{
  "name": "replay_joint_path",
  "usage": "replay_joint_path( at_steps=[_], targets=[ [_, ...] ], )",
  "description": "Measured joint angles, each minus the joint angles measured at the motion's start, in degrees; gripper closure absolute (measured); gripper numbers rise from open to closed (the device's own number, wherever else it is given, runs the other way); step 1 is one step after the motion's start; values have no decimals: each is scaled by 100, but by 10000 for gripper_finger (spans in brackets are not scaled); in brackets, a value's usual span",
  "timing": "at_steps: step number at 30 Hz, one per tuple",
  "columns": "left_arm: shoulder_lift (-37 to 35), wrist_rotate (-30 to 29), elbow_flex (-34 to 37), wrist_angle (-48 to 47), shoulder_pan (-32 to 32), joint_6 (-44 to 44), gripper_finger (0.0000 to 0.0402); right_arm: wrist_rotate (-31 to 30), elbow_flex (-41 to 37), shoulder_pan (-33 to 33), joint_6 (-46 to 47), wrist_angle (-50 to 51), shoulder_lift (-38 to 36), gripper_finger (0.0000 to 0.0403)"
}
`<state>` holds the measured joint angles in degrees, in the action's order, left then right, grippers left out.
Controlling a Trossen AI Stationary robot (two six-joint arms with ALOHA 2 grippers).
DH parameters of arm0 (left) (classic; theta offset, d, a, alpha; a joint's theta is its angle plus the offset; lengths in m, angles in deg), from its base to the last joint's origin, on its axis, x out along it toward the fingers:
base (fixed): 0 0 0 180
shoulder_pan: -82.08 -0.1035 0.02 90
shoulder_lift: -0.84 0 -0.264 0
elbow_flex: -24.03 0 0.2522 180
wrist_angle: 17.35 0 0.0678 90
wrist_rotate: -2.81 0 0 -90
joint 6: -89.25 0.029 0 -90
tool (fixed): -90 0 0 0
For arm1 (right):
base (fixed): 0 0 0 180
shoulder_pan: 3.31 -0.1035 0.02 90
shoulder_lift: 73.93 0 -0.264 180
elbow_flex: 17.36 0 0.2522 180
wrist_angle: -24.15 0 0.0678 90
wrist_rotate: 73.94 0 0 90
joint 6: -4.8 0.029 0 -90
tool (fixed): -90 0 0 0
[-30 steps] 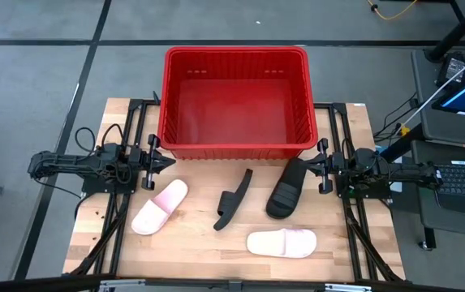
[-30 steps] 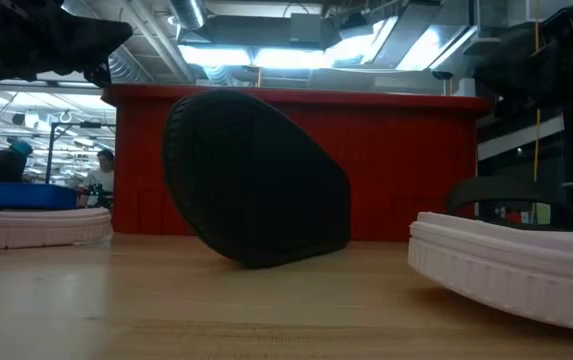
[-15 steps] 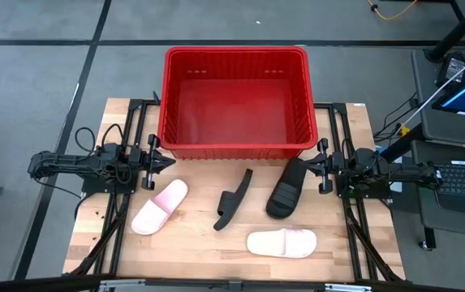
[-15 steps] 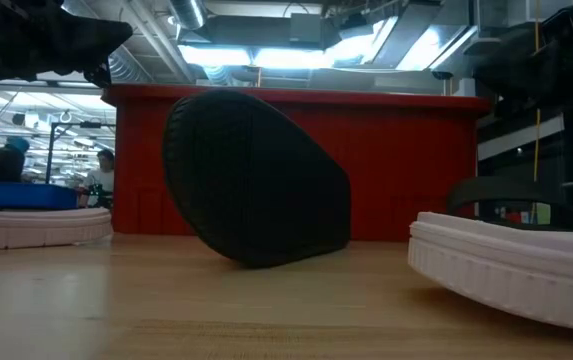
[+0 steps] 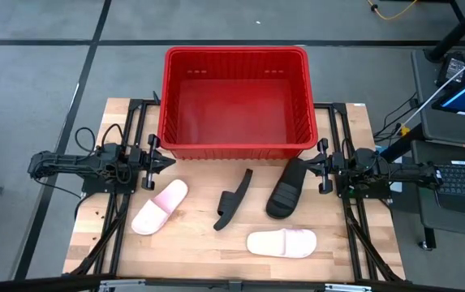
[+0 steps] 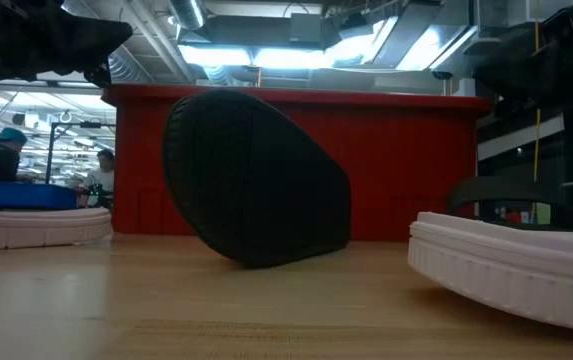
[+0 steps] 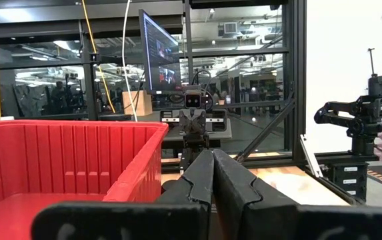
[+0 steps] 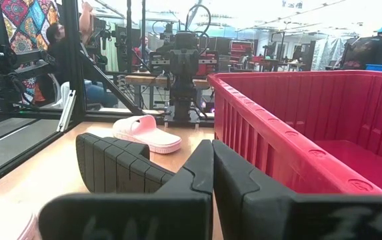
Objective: Pick and place slides into bin
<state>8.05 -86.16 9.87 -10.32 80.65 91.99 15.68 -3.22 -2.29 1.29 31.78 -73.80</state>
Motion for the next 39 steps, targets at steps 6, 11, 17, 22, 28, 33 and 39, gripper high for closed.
replay_joint_path(
  at_steps=[6, 11, 17, 22, 28, 33, 39],
  targets=[
    [0, 1, -2, -1, 0, 0, 396, 0, 0, 0, 0, -1, 1, 397],
    [-1, 1, -2, 0, -2, 0, 396, 0, 0, 0, 2, 45, 0, 397],
    [0, -1, -2, 1, -2, 0, 396, 0, 0, -2, 0, 48, -1, 397],
    [-1, 0, 0, 1, -1, -4, 396, 0, 0, -1, 1, 46, 0, 397],
    [-1, -1, -2, 3, 0, -116, 396, 0, 0, -1, 20, 171, -1, 397],
    [1, -10, -1, 4, 0, 107, 396, 0, 0, -1, 17, 315, 0, 397],
    [-1, -158, -2, -128, 0, 122, 396, 0, 0, -2, 0, 349, 1, 397]
  ],
)
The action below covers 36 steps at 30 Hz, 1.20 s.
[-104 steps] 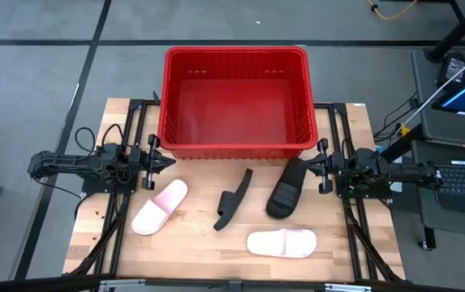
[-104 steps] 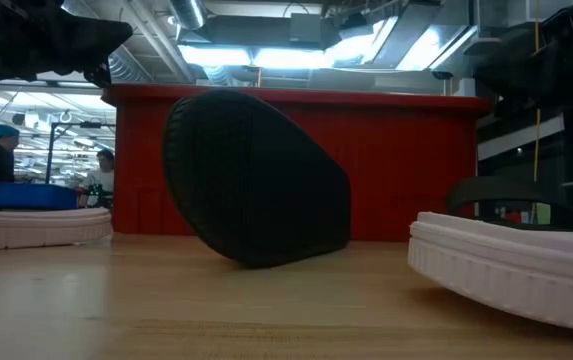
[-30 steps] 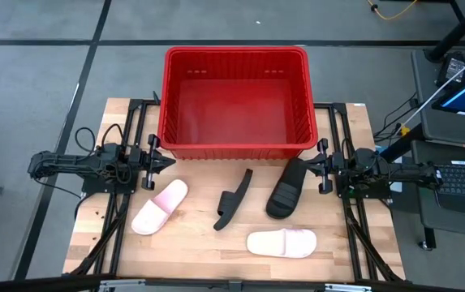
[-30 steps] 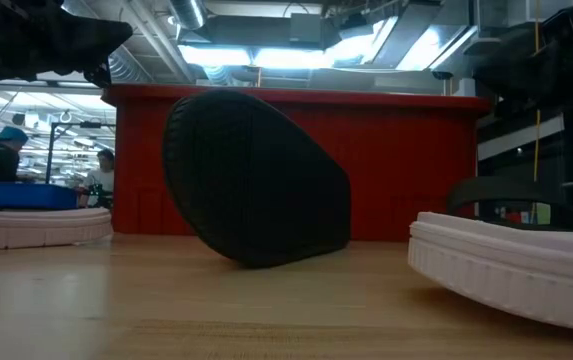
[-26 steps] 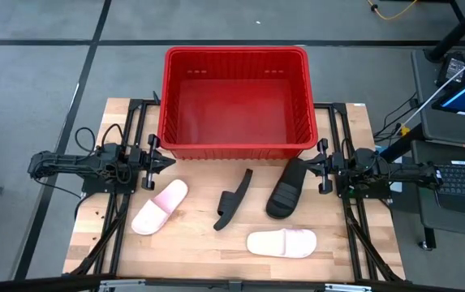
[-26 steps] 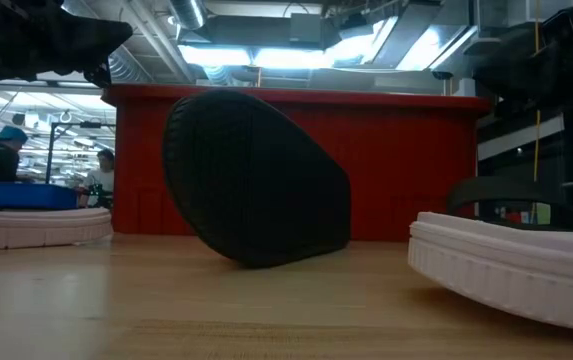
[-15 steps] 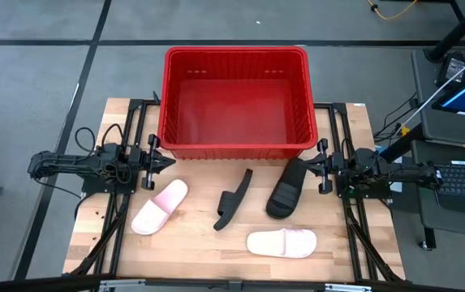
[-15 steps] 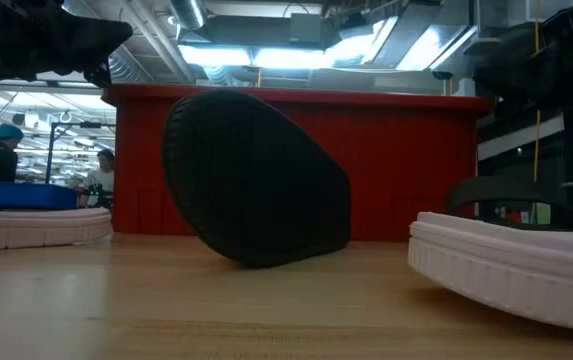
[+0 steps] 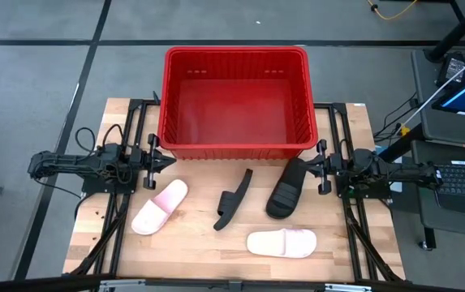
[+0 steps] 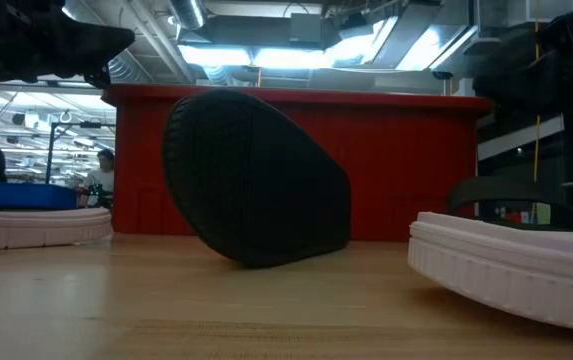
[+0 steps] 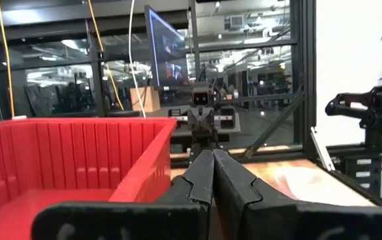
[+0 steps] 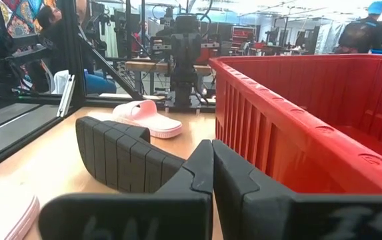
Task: Pick and place slides into bin
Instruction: Put the left black slides into the red bin
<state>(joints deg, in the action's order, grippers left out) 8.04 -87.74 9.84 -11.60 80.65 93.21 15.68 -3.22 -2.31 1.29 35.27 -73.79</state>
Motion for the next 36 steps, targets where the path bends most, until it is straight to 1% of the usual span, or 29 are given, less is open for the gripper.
replay_joint_path(
  at_steps=[6, 10, 16, 20, 23, 27, 31, 36],
  targets=[
    [-4, 9, 0, -37, -2, 46, 396, 0, 0, 2, 168, 91, 0, 397],
    [-4, 16, 0, -37, -2, 45, 396, 0, 0, 0, -136, -47, 0, 397],
    [-4, 264, 0, -35, -2, 0, 396, -3, 0, -37, 467, -51, 0, 397],
    [-2, 348, 0, -37, -2, 10, 396, 0, 0, -101, 323, -122, 0, 397],
    [7, 348, -4, -60, 0, 193, 396, 2, 0, -155, 328, -292, -1, 397],
    [7, 358, -7, -55, 0, 77, 396, 142, 0, -234, 325, -369, -2, 397],
    [7, 361, -7, -63, 0, 132, 397, 154, 6, -306, 326, -366, -1, 397],
    [2, 361, -15, -39, 0, 1, 399, 155, 351, -321, 324, -236, 7, 397]
  ],
)
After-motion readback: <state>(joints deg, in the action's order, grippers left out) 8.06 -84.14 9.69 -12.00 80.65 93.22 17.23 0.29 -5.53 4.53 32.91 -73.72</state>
